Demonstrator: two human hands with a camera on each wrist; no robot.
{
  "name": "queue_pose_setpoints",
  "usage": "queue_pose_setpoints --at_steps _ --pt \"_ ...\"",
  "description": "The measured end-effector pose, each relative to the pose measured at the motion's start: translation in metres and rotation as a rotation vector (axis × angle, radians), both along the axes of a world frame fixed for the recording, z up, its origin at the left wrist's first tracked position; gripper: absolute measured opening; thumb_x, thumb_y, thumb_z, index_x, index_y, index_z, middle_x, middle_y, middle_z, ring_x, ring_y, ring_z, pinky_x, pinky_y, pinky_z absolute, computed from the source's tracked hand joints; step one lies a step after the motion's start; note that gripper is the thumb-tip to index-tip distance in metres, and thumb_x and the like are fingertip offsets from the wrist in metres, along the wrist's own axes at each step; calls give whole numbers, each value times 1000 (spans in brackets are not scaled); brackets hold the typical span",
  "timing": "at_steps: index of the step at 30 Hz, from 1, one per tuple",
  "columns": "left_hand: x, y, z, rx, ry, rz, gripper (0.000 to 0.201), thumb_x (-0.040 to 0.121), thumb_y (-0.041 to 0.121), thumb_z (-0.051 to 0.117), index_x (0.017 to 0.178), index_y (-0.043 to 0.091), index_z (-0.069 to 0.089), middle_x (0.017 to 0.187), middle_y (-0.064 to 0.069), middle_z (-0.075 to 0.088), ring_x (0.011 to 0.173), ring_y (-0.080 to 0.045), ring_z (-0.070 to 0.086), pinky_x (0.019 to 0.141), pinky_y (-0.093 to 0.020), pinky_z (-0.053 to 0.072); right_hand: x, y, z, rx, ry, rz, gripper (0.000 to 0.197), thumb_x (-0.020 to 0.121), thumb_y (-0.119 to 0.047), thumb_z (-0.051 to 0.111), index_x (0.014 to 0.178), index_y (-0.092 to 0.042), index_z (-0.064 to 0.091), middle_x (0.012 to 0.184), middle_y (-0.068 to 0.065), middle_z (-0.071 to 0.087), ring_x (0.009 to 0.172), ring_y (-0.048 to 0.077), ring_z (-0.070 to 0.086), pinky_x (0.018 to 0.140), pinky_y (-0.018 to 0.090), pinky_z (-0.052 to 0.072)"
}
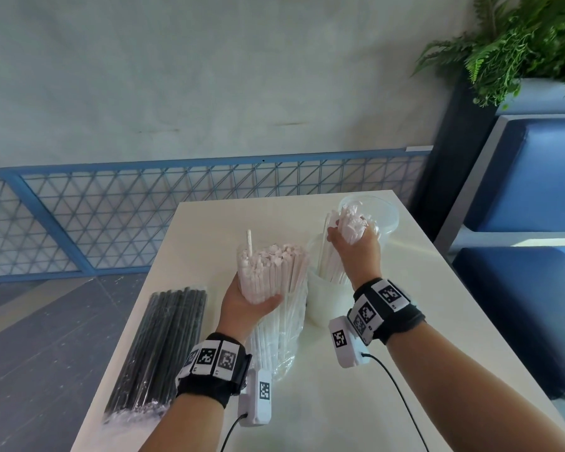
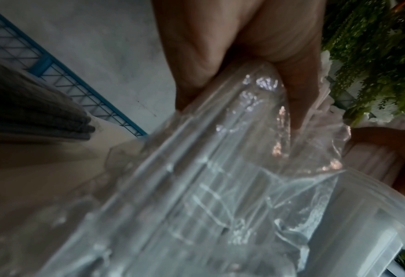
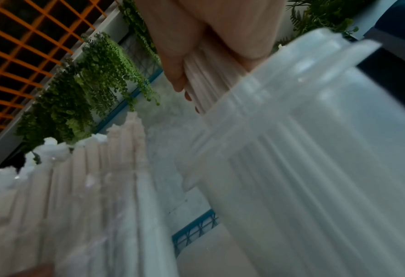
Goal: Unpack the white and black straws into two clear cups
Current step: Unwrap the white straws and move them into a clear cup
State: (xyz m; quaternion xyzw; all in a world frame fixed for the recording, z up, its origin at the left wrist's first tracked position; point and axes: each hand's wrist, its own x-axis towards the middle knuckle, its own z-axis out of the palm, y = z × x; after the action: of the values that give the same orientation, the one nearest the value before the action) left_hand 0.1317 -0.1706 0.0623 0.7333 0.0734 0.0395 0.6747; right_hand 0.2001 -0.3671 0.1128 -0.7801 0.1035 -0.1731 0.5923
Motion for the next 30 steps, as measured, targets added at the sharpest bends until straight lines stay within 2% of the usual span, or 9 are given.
queue_pose_setpoints --at_steps 4,11,13,16,18,21,24,27,30 --pt "-1 4 -2 -30 1 4 59 60 13 86 113 18 59 108 -3 69 103 -20 65 94 -46 51 -1 -1 3 23 15 38 75 70 -55 63 126 -7 47 125 12 57 115 28 55 98 46 46" --pt "-5 4 2 -38 -32 -42 55 64 9 83 112 20 59 109 -2 69 103 -16 65 94 -39 51 -2 -3 6 -113 104 99 60 82 -31 67 128 -3 41 128 13 48 119 30 47 94 37 42" --pt "-4 3 2 -29 -32 -42 56 63 10 84 112 19 60 109 -2 69 103 -16 65 94 -41 51 -9 1 9 -184 -32 56 67 77 -28 72 132 -8 38 131 12 43 123 28 41 106 41 36" --pt "-3 5 0 -12 -32 -45 52 62 13 84 107 24 60 108 0 69 103 -16 65 95 -40 51 -30 13 16 -360 -416 -127 72 71 -32 75 129 -7 41 130 14 41 123 23 34 113 24 20" --pt "-3 7 -2 5 -24 -54 55 61 17 85 110 22 60 109 0 69 105 -16 64 95 -41 50 -44 25 17 -404 -565 -39 59 77 -28 69 126 -9 43 126 14 44 118 19 39 109 20 27" --pt "-3 9 -3 12 -23 -66 62 61 19 85 116 17 58 112 -1 68 107 -15 63 95 -39 51 -58 42 9 -369 -495 268 51 81 -21 68 125 -14 44 122 7 46 106 7 48 95 12 39" --pt "-6 9 -3 -18 -14 -83 58 63 14 84 115 17 60 110 0 70 105 -13 64 93 -37 51 -60 50 -8 -439 -367 288 69 80 -34 67 137 -15 34 134 2 40 124 12 39 105 25 34" --pt "-7 11 -4 -15 -20 -83 56 63 12 84 114 18 61 108 1 70 104 -11 65 92 -34 51 -64 52 -6 -621 -522 121 64 83 -40 59 137 -15 34 141 5 34 132 17 29 113 31 23" --pt "-8 11 -1 -8 -41 -68 48 65 10 82 107 24 61 104 4 70 99 -6 66 86 -24 51 -71 56 -4 -600 -719 233 42 85 -23 61 123 -14 44 124 -1 41 118 13 41 102 26 38"
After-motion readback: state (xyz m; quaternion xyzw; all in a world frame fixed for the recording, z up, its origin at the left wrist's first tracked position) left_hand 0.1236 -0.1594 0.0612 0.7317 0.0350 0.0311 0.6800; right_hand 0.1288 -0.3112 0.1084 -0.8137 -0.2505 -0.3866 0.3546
